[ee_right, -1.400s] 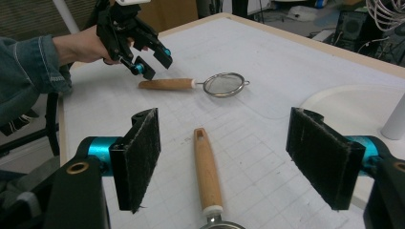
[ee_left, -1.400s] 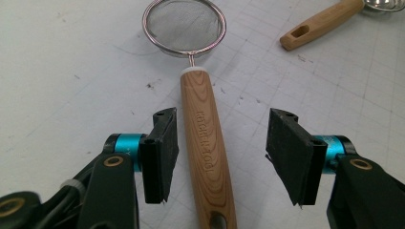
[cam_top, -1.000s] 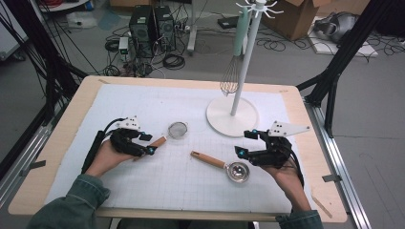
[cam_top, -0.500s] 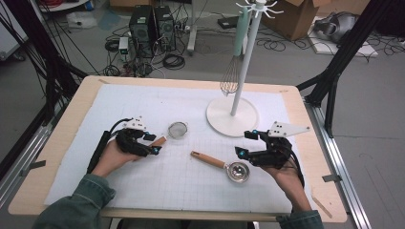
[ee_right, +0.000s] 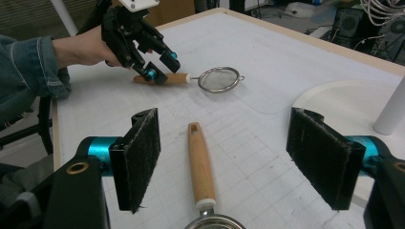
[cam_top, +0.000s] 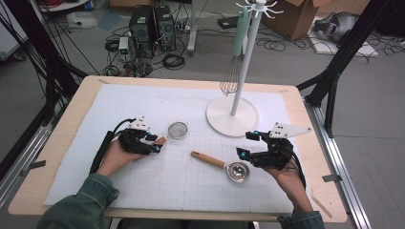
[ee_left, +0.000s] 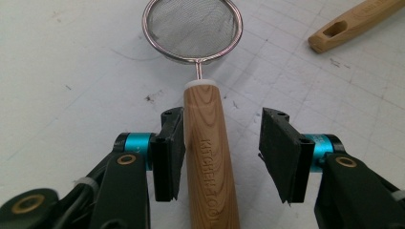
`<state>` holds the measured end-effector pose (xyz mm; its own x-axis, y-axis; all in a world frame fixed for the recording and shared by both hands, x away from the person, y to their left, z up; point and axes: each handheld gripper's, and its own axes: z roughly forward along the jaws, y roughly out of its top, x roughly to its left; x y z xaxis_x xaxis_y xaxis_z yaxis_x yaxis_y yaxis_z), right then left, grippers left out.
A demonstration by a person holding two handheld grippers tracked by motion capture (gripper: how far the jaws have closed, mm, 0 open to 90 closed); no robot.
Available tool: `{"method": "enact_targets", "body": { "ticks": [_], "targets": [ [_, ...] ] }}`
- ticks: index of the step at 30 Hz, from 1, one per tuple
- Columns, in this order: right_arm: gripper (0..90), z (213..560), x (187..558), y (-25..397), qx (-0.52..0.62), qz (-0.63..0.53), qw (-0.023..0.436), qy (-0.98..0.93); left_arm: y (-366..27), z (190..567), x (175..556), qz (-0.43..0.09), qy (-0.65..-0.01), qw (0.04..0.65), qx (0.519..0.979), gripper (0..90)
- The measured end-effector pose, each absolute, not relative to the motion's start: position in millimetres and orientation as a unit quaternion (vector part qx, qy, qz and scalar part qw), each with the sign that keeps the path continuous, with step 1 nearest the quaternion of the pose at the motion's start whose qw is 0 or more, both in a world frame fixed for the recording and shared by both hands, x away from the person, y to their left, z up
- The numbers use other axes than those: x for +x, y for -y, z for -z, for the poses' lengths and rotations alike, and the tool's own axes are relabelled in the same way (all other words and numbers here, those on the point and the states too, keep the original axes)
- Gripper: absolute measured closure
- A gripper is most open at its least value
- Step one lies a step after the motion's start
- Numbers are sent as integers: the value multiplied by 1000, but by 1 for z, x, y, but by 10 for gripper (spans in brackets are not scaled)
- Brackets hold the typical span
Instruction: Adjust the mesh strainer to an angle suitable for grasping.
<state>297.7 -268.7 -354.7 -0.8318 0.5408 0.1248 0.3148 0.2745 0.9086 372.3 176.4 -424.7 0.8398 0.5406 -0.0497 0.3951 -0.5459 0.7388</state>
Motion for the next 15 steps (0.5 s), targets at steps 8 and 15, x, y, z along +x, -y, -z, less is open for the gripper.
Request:
{"method": "enact_targets", "body": {
  "ticks": [8, 15],
  "targets": [
    [266, 355, 298, 268, 270, -537, 105, -792, -176, 427, 374, -100, -273, 387, 875, 567],
    [266, 356, 298, 267, 269, -536, 106, -793, -175, 430, 376, -101, -278, 377, 878, 586]
  ]
}}
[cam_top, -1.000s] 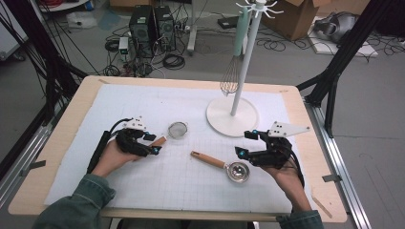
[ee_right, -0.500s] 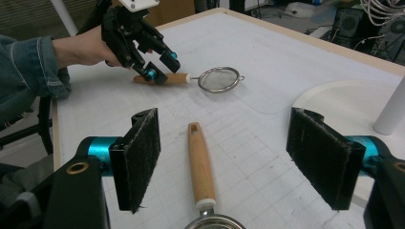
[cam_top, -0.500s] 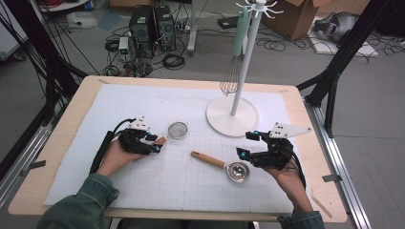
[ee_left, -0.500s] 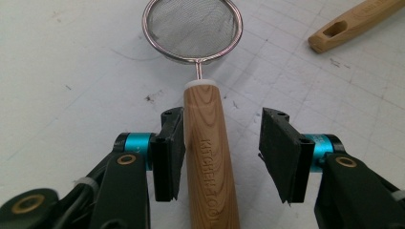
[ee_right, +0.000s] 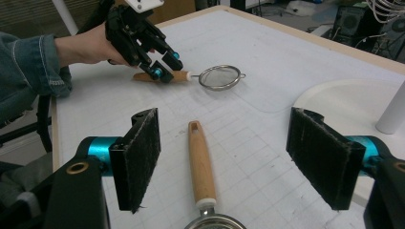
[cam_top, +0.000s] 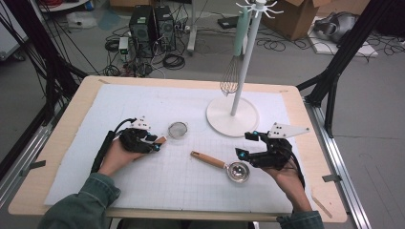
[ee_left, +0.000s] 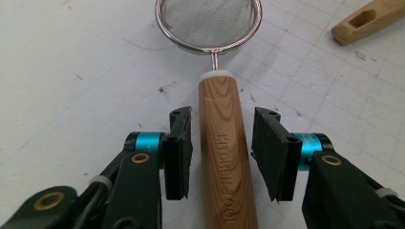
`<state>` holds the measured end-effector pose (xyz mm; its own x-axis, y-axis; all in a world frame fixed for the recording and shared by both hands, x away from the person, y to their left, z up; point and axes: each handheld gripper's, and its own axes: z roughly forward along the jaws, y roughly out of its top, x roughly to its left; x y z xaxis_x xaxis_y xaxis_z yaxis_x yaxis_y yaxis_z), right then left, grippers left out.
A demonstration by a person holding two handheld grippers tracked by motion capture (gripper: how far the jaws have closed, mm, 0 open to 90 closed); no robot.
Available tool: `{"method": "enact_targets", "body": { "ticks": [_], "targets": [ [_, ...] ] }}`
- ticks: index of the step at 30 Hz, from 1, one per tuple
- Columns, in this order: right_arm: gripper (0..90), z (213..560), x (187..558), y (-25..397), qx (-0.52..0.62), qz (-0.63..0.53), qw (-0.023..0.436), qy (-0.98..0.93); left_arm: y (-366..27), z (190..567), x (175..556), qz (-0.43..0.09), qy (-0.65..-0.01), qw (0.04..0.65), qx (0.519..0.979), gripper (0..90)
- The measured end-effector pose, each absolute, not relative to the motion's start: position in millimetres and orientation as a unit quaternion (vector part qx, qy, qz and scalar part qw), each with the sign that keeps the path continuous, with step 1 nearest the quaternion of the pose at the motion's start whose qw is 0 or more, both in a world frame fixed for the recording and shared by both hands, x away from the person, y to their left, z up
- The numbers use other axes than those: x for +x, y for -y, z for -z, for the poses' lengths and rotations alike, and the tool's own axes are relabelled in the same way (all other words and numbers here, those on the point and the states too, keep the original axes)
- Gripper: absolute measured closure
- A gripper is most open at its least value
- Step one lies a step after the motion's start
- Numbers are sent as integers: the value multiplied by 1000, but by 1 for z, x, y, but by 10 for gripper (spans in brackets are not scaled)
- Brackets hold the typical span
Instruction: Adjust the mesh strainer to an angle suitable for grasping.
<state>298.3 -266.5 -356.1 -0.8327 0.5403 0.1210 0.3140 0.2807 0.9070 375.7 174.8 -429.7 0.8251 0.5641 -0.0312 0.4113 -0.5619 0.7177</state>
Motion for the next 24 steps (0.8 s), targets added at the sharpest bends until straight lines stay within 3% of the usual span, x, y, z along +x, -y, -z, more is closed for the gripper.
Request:
{"method": "enact_targets", "body": {
  "ticks": [16, 20, 24],
  "targets": [
    [266, 358, 300, 263, 268, -533, 101, -796, -169, 435, 377, -110, -281, 355, 885, 595],
    [266, 358, 301, 261, 267, -533, 101, -797, -169, 435, 378, -106, -282, 354, 885, 676],
    [266, 359, 302, 260, 267, -531, 99, -798, -167, 434, 377, -109, -283, 351, 886, 680]
  ]
}}
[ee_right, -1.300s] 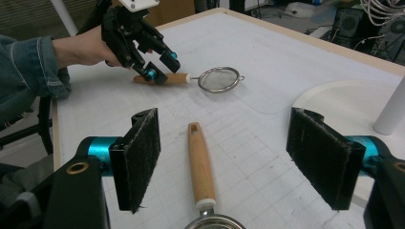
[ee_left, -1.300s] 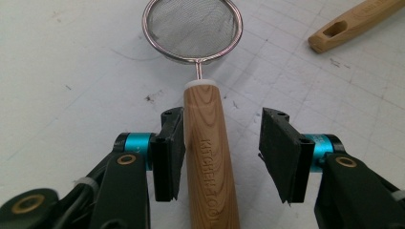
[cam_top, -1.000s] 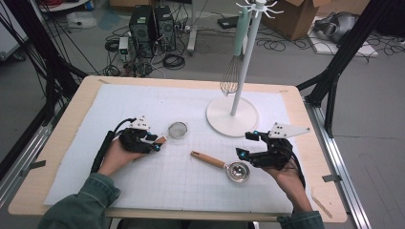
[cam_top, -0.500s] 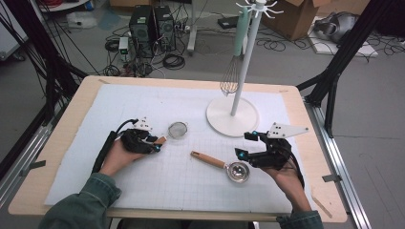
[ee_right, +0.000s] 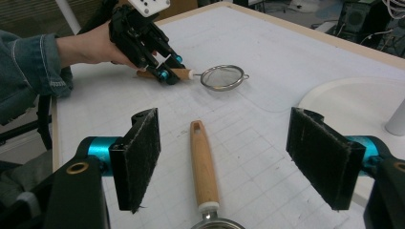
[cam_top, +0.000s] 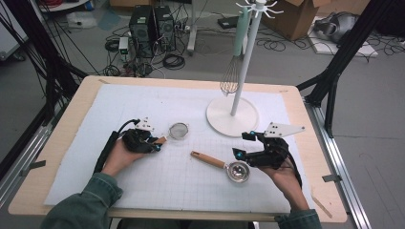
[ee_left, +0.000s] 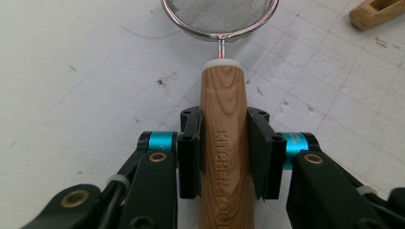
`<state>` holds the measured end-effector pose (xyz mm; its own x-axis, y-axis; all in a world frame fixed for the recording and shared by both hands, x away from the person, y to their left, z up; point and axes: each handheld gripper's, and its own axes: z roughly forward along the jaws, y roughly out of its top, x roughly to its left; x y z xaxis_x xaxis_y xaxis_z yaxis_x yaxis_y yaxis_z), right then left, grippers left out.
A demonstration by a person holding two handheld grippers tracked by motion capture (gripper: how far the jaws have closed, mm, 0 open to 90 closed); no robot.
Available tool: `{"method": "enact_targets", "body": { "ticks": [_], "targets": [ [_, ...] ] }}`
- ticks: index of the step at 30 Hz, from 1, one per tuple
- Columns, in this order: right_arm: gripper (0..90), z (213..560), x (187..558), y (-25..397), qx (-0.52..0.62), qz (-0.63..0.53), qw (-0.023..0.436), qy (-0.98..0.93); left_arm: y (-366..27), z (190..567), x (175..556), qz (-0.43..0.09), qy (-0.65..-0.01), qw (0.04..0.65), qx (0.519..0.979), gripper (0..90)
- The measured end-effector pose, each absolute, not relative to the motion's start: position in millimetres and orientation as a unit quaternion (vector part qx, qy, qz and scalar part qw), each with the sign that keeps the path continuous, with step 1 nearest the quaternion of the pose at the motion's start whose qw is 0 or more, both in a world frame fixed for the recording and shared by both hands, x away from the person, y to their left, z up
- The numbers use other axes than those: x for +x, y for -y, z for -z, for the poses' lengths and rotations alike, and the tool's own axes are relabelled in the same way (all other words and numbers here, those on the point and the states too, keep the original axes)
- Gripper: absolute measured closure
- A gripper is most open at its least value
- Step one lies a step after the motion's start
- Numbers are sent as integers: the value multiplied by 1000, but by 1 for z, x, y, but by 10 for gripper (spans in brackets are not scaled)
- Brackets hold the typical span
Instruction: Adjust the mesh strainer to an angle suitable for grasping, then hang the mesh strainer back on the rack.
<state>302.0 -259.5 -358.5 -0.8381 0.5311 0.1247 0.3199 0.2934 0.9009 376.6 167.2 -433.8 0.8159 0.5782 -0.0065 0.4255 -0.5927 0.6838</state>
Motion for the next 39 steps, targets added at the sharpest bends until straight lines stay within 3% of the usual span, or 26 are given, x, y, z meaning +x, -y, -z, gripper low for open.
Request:
{"method": "enact_targets", "body": {
  "ticks": [13, 31, 39],
  "targets": [
    [266, 361, 306, 251, 262, -523, 91, -806, -166, 422, 367, -119, -261, 376, 881, 683],
    [268, 345, 312, 207, 183, -499, 69, -844, -138, 389, 342, -87, -144, 402, 900, 682],
    [320, 338, 319, 184, 143, -478, 56, -865, -122, 381, 332, -78, -106, 398, 908, 682]
  ]
}}
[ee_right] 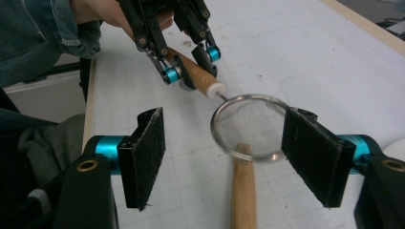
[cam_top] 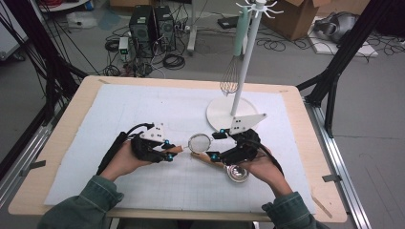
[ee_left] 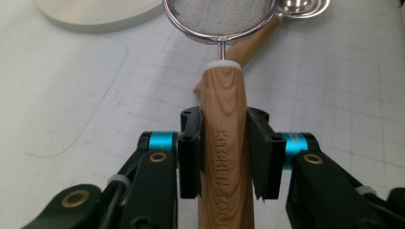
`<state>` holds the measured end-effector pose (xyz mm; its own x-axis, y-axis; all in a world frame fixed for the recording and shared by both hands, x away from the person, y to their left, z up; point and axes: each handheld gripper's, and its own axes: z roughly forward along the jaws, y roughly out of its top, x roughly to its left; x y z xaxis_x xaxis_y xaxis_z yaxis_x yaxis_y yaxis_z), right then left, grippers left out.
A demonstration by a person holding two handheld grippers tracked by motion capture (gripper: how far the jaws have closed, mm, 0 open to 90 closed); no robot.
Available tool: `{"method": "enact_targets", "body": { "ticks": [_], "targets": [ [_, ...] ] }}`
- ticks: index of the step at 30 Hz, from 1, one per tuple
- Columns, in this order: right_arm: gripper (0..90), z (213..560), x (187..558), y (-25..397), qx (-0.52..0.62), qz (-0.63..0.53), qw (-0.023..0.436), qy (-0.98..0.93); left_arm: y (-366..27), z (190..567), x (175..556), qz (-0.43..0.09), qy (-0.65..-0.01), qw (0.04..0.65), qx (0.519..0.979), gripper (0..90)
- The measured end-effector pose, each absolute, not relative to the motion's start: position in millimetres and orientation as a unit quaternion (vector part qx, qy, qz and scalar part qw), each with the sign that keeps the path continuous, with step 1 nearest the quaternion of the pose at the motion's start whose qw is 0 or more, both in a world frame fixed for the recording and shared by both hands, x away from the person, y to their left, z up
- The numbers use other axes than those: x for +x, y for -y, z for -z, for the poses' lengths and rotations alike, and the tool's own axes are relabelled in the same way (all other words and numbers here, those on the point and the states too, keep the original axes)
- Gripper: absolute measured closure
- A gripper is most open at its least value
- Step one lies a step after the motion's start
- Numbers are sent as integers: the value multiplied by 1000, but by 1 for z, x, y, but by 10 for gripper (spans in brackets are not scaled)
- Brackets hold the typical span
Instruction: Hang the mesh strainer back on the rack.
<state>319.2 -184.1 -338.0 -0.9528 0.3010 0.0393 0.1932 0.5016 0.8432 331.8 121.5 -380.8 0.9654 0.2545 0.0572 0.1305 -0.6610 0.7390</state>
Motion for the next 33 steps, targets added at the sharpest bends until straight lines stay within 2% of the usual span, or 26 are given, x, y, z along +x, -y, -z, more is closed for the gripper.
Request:
{"method": "enact_targets", "body": {
  "ticks": [14, 33],
  "targets": [
    [411, 335, 326, 165, 98, -449, 34, -887, -95, 365, 320, -64, -49, 396, 914, 682],
    [539, 352, 327, 147, 51, -392, 0, -919, -78, 363, 310, -51, -20, 384, 922, 682]
  ]
}}
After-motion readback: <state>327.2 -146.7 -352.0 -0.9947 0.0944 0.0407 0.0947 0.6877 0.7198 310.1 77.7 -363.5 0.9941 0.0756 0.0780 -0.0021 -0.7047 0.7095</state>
